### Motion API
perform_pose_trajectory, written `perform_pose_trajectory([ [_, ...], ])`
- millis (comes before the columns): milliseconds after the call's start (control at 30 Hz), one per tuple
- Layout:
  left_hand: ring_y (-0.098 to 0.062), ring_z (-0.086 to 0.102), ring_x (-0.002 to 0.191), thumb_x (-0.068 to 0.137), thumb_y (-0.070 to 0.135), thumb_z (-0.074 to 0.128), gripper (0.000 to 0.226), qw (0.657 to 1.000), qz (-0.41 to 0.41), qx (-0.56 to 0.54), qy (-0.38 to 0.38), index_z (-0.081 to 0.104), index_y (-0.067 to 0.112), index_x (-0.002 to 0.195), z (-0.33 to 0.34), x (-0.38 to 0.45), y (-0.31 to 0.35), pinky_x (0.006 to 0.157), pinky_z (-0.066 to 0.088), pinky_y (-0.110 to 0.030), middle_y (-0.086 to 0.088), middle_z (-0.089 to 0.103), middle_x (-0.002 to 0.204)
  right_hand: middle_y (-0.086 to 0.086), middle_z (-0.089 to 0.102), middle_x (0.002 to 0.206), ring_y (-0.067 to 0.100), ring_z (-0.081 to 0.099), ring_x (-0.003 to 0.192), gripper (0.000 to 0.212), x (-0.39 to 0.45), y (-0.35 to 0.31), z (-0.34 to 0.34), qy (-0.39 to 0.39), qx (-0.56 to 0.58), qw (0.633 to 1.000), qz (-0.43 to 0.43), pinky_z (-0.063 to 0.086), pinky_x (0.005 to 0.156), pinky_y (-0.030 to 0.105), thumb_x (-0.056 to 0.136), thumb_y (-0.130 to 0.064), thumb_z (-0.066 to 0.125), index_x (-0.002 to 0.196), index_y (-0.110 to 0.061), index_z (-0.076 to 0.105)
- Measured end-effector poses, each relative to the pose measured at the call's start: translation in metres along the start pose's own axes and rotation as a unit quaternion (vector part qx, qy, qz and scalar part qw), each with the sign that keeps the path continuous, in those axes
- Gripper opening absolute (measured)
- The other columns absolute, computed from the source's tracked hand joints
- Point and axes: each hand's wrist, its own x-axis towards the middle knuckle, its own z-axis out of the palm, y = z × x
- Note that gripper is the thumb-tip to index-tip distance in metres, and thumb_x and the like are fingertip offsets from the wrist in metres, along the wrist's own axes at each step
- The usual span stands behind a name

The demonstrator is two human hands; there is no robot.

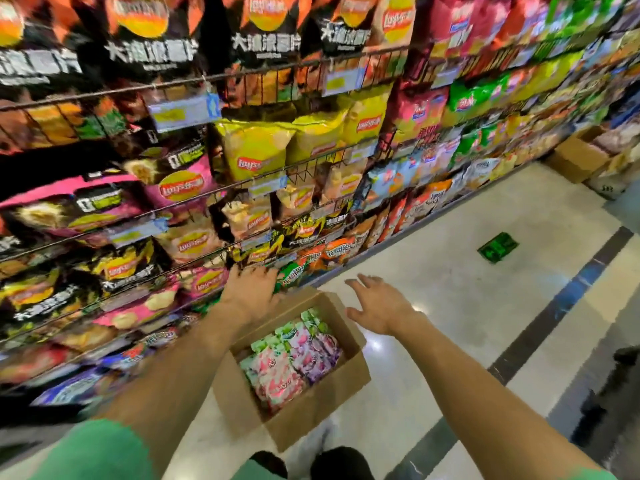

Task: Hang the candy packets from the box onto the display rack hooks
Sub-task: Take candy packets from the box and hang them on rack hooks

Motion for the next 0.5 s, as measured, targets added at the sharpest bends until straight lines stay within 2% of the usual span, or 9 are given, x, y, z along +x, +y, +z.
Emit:
perform_pose_trajectory([
  [100,-0.031,0.030,0.150,0.104,0.054,0.038,0.068,0.999,-0.038,-0.018,-0.018,0.021,0.018,0.159,0.012,0.013,-0.005,0.123,0.019,-0.055,-0.009,0.035,0.161,0.008,0.025,0.166,0.031,0.027,0.150,0.073,0.039,0.012,0.002,-0.018,-0.004,0.999,-0.042,0.033,0.119,0.046,0.099,-0.058,0.046,0.158,-0.025,0.021],
  [200,-0.030,0.016,0.155,0.105,0.052,0.037,0.068,0.995,-0.089,-0.025,-0.048,0.019,0.017,0.160,0.034,0.027,-0.013,0.125,0.015,-0.053,-0.010,0.025,0.166,0.010,0.018,0.168,0.032,0.020,0.153,0.077,0.084,0.024,0.015,-0.041,0.004,0.993,-0.109,0.027,0.122,0.047,0.099,-0.057,0.049,0.159,-0.022,0.017],
  [300,-0.030,0.026,0.151,0.104,0.050,0.036,0.061,0.986,-0.149,-0.024,-0.070,0.027,0.017,0.155,0.068,0.037,-0.013,0.122,0.023,-0.052,-0.010,0.034,0.161,0.010,0.016,0.168,0.031,0.019,0.153,0.078,0.129,0.035,0.037,-0.062,-0.009,0.985,-0.161,0.027,0.122,0.047,0.097,-0.058,0.051,0.158,-0.021,0.019],
  [400,-0.030,0.028,0.150,0.102,0.056,0.025,0.069,0.980,-0.172,-0.025,-0.092,0.024,0.015,0.158,0.117,0.041,0.002,0.122,0.020,-0.051,-0.011,0.035,0.161,0.011,0.017,0.168,0.033,0.026,0.151,0.078,0.163,0.038,0.068,-0.078,0.001,0.977,-0.199,0.033,0.119,0.044,0.097,-0.054,0.053,0.159,-0.025,0.015],
  [467,-0.029,0.021,0.154,0.104,0.057,0.027,0.072,0.973,-0.194,-0.058,-0.113,0.015,0.014,0.161,0.151,0.049,0.014,0.125,0.015,-0.049,-0.010,0.026,0.166,0.013,0.028,0.163,0.034,0.036,0.145,0.078,0.186,0.037,0.093,-0.073,0.022,0.973,-0.216,0.039,0.114,0.042,0.097,-0.048,0.056,0.158,-0.024,0.016],
  [500,-0.029,0.020,0.154,0.105,0.055,0.030,0.071,0.968,-0.207,-0.077,-0.122,0.015,0.016,0.162,0.167,0.055,0.019,0.125,0.015,-0.048,-0.009,0.024,0.167,0.014,0.031,0.161,0.034,0.038,0.144,0.078,0.197,0.037,0.107,-0.078,0.022,0.971,-0.227,0.037,0.115,0.043,0.098,-0.047,0.056,0.159,-0.021,0.016],
])
